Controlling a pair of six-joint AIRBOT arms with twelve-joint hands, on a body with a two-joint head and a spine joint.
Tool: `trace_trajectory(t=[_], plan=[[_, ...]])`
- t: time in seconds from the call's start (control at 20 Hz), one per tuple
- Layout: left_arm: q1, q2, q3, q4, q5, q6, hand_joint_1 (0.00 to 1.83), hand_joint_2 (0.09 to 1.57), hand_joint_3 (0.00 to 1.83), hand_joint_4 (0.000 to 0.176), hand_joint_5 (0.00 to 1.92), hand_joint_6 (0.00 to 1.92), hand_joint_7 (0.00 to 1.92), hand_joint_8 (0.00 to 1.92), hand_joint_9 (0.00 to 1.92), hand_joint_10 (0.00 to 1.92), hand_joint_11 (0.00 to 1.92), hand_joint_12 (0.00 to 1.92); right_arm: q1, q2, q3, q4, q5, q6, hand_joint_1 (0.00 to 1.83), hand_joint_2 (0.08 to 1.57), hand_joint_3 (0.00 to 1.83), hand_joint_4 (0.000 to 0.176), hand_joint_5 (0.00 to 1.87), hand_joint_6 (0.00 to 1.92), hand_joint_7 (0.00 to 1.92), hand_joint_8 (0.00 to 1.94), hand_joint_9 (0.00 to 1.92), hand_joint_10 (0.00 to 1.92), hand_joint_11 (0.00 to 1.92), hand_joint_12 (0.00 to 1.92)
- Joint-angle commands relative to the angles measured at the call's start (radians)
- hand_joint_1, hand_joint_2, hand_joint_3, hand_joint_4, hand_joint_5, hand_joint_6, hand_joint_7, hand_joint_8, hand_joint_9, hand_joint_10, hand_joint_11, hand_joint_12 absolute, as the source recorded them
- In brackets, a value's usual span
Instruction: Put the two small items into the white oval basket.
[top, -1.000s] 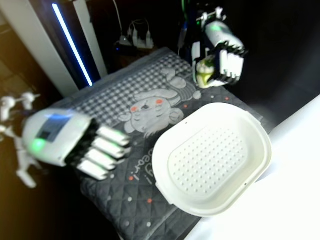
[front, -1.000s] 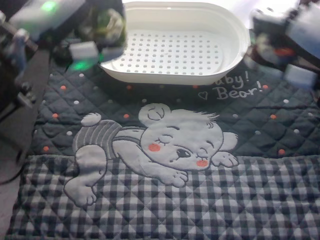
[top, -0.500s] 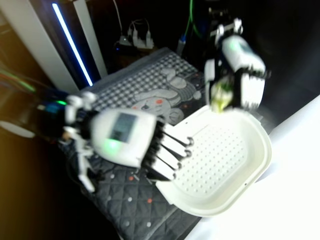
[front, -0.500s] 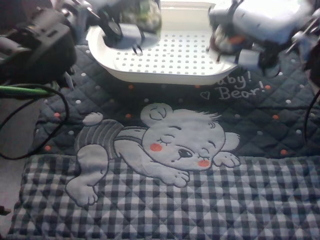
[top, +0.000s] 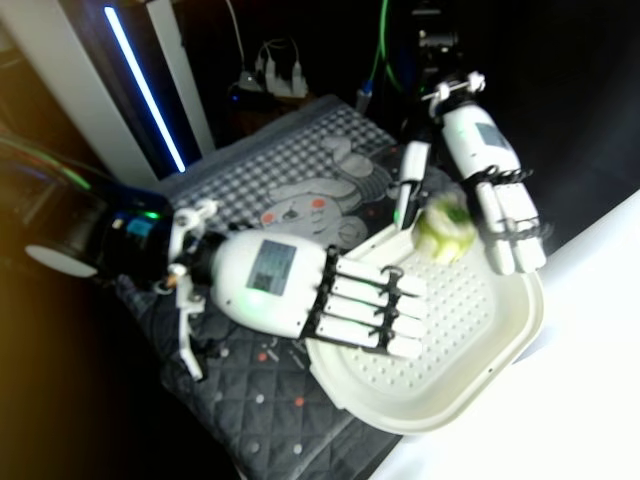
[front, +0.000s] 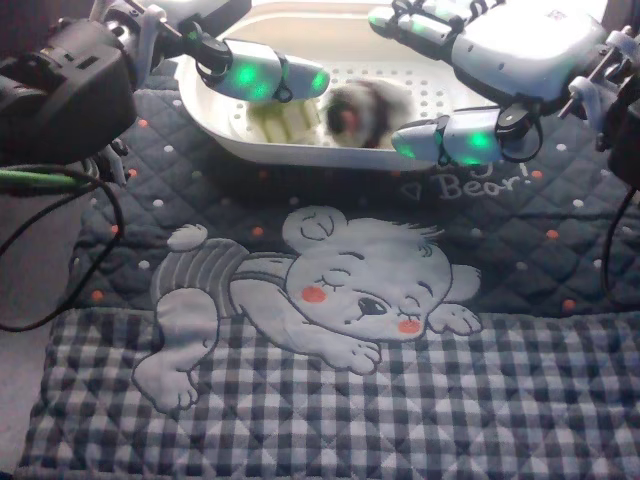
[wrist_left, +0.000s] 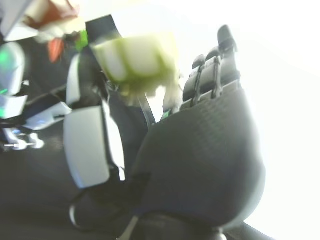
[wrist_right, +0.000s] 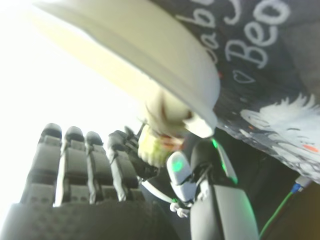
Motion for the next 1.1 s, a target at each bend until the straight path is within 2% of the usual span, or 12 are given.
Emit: trace_trajectory(t=[0.0, 0.15, 0.3, 0.4, 0.45, 0.5, 0.55, 0.6, 0.7, 0.75, 1.0, 1.05], plan=[[-0.010, 0.018, -0.006, -0.006, -0.128, 0.011, 0.53, 0.99, 0.00, 0.176, 0.00, 0.00, 0.00, 0.00, 0.00, 0.00, 0.00, 0.00, 0.011, 0.027, -0.003, -0.001, 0.124, -0.002, 0.28, 1.10, 0.00, 0.063, 0.00, 0.00, 0.00, 0.00, 0.00, 0.00, 0.00, 0.00], [-0.001, 0.058, -0.045, -0.011, -0.151, 0.019, 0.55, 0.97, 0.00, 0.176, 0.00, 0.00, 0.00, 0.00, 0.00, 0.00, 0.00, 0.00, 0.011, 0.071, -0.053, -0.021, 0.137, -0.002, 0.31, 1.11, 0.00, 0.051, 0.00, 0.00, 0.00, 0.00, 0.00, 0.00, 0.00, 0.00], [0.057, 0.173, -0.166, -0.009, -0.268, 0.019, 0.65, 1.01, 0.00, 0.171, 0.00, 0.00, 0.00, 0.00, 0.00, 0.00, 0.00, 0.00, 0.011, 0.187, -0.186, -0.092, 0.170, -0.002, 0.36, 1.12, 0.01, 0.131, 0.00, 0.00, 0.00, 0.00, 0.00, 0.00, 0.00, 0.00], [0.104, 0.234, -0.228, -0.014, -0.346, 0.015, 0.67, 1.04, 0.01, 0.175, 0.00, 0.00, 0.00, 0.00, 0.00, 0.00, 0.00, 0.00, 0.011, 0.271, -0.250, -0.095, 0.210, -0.002, 0.35, 1.13, 0.01, 0.141, 0.00, 0.00, 0.00, 0.00, 0.00, 0.00, 0.01, 0.00], [0.128, 0.261, -0.257, -0.016, -0.393, 0.008, 0.58, 1.03, 0.01, 0.176, 0.00, 0.00, 0.00, 0.00, 0.00, 0.00, 0.00, 0.00, 0.011, 0.302, -0.280, -0.096, 0.229, -0.002, 0.32, 1.15, 0.01, 0.118, 0.00, 0.00, 0.00, 0.00, 0.00, 0.00, 0.00, 0.58], [0.161, 0.294, -0.292, -0.014, -0.465, -0.007, 0.62, 1.05, 0.01, 0.166, 0.00, 0.00, 0.00, 0.00, 0.00, 0.00, 0.00, 0.00, 0.010, 0.340, -0.313, -0.111, 0.252, -0.002, 0.33, 1.15, 0.00, 0.077, 0.00, 0.00, 0.00, 0.00, 0.00, 0.00, 0.00, 0.69], [0.188, 0.311, -0.311, -0.012, -0.511, -0.022, 0.67, 1.07, 0.02, 0.140, 0.00, 0.00, 0.00, 0.00, 0.00, 0.00, 0.00, 0.00, 0.009, 0.364, -0.334, -0.112, 0.265, -0.002, 0.37, 1.13, 0.01, 0.104, 0.00, 0.00, 0.00, 0.00, 0.00, 0.00, 0.00, 0.18], [0.230, 0.345, -0.346, -0.003, -0.584, -0.066, 0.72, 1.09, 0.02, 0.137, 0.00, 0.00, 0.00, 0.00, 0.00, 0.00, 0.00, 0.00, 0.008, 0.404, -0.374, -0.127, 0.278, -0.002, 0.37, 1.13, 0.01, 0.117, 0.00, 0.00, 0.00, 0.00, 0.00, 0.00, 0.00, 0.03], [0.302, 0.384, -0.384, -0.001, -0.698, -0.122, 0.70, 1.11, 0.02, 0.171, 0.00, 0.00, 0.00, 0.00, 0.00, 0.00, 0.00, 0.00, 0.004, 0.445, -0.420, -0.157, 0.296, -0.002, 0.42, 1.16, 0.02, 0.082, 0.00, 0.00, 0.00, 0.00, 0.00, 0.00, 0.00, 0.00], [0.338, 0.403, -0.404, -0.005, -0.745, -0.132, 0.68, 1.12, 0.02, 0.147, 0.00, 0.00, 0.00, 0.00, 0.00, 0.00, 0.00, 0.00, -0.001, 0.461, -0.439, -0.166, 0.307, -0.002, 0.43, 1.14, 0.00, 0.104, 0.00, 0.00, 0.00, 0.00, 0.00, 0.00, 0.02, 0.01], [0.446, 0.435, -0.458, -0.006, -0.897, -0.143, 0.64, 1.10, 0.00, 0.176, 0.00, 0.00, 0.00, 0.00, 0.00, 0.00, 0.00, 0.00, -0.203, 0.541, -0.495, -0.096, 0.545, 0.030, 0.46, 1.08, 0.00, 0.169, 0.00, 0.00, 0.00, 0.00, 0.00, 0.00, 0.06, 0.03], [0.472, 0.443, -0.469, -0.008, -0.939, -0.152, 0.59, 1.07, 0.00, 0.176, 0.00, 0.00, 0.00, 0.00, 0.00, 0.00, 0.00, 0.00, -0.229, 0.549, -0.501, -0.089, 0.589, 0.058, 0.44, 1.10, 0.00, 0.152, 0.00, 0.00, 0.00, 0.00, 0.00, 0.00, 0.01, 0.01]])
